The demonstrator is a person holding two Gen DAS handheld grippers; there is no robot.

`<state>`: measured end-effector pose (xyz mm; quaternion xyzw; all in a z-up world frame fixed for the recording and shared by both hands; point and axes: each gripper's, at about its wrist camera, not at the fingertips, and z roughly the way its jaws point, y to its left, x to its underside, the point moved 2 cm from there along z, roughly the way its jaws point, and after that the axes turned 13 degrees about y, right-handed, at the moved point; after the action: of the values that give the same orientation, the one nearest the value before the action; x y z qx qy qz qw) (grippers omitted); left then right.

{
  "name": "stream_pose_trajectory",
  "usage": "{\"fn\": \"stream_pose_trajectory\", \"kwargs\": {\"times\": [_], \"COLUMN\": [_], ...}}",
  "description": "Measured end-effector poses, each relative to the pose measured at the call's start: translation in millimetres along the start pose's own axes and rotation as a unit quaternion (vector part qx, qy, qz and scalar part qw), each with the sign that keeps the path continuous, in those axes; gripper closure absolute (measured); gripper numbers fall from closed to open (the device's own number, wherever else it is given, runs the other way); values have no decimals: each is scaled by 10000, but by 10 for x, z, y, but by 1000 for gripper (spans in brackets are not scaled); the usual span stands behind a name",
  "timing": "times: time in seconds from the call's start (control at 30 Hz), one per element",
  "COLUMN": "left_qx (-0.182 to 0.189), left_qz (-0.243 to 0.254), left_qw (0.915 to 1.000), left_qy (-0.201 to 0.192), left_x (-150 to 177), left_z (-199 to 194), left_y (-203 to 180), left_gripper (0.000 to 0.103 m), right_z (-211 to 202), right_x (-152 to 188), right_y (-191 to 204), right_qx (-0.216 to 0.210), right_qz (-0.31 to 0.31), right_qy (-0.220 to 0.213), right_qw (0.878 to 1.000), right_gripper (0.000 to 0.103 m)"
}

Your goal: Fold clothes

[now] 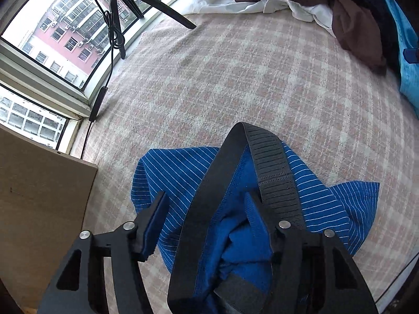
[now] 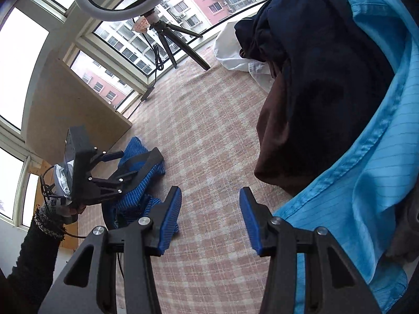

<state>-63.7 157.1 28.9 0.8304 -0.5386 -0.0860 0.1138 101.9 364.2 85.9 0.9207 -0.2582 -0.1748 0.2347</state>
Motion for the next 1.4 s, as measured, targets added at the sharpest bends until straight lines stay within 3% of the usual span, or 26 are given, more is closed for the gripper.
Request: {"fn": "stream_pose_trajectory", "kwargs": {"times": [0.07,0.1,0.17,0.27,0.37,0.5,0.53,0.57,0.6,0.63,0.67,0.7,0.87,0.93,0.97,1.0,1.03,1.1,1.13,1.17,1.2,1.27,1.37,1.4], "left_qx": [86,164,320,370,498,307,411,515,608,566,524,486,588,620,540,552,563,667,707,745,763,797,802,813], "left_qz": [-127,-187,-332,-863,-1496,-1884,-1887,-1890,-1885,-1804,-1722,-1642,-1394,-1298,-1299,-1370,-1442,-1618,-1710,-1799,-1861,-1977,-1825,-1760], "left_qw": [9998,9996,9986,9943,9821,9772,9775,9777,9779,9800,9820,9838,9880,9894,9899,9889,9878,9842,9820,9796,9781,9750,9780,9792], "left_qy": [-81,-143,-245,-505,-1028,-934,-844,-754,-667,-623,-579,-534,-300,-206,-162,-164,-165,-272,-390,-502,-543,-624,-616,-593], "left_x": [38,66,137,321,643,1056,1099,1141,1179,1167,1155,1141,986,926,921,939,958,1024,1086,1148,1226,1379,1468,1463], "left_z": [-33,-55,-100,-251,-527,-608,-563,-517,-471,-414,-356,-300,-50,49,79,84,88,56,7,-42,-83,-163,-202,-198], "left_y": [34,63,130,344,665,962,967,972,972,908,845,783,586,509,505,529,553,619,655,689,706,738,709,698], "left_gripper": [79,92,103,103,103,101,100,94,80,71,53,47,47,54,71,95,103,103,103,103,103,103,99,87], "right_z": [32,35,41,48,65,317,422,527,631,736,840,945,1474,1683,1776,1859,1925,2012,2000,1983,1929,1740,1425,1320], "right_x": [-1,0,-6,-13,-2,148,206,265,323,381,440,498,786,881,922,956,978,1003,1002,999,988,957,888,856], "right_y": [2,24,88,200,370,742,852,961,1071,1181,1290,1399,1910,2040,2099,2144,2168,2165,2137,2107,2065,1963,1769,1695], "right_qx": [-58,-70,-39,5,-6,-50,-66,-81,-96,-111,-126,-141,-158,-14,87,266,450,655,623,580,520,614,702,693], "right_qz": [49,42,-47,-164,-385,-880,-999,-1117,-1235,-1352,-1469,-1586,-2113,-2256,-2340,-2434,-2489,-2536,-2531,-2523,-2513,-2539,-2411,-2293], "right_qy": [13,10,21,26,97,467,586,705,823,942,1060,1177,1728,1857,1902,1926,1937,1976,1965,1951,1893,1646,1319,1245], "right_qw": [10000,10000,10000,9999,9992,9950,9933,9912,9889,9863,9834,9802,9619,9564,9534,9502,9479,9446,9452,9460,9478,9511,9589,9629], "right_gripper": [58,58,58,58,58,57,56,53,51,49,49,49,49,49,49,49,49,52,71,80,81,92,93,93]}}
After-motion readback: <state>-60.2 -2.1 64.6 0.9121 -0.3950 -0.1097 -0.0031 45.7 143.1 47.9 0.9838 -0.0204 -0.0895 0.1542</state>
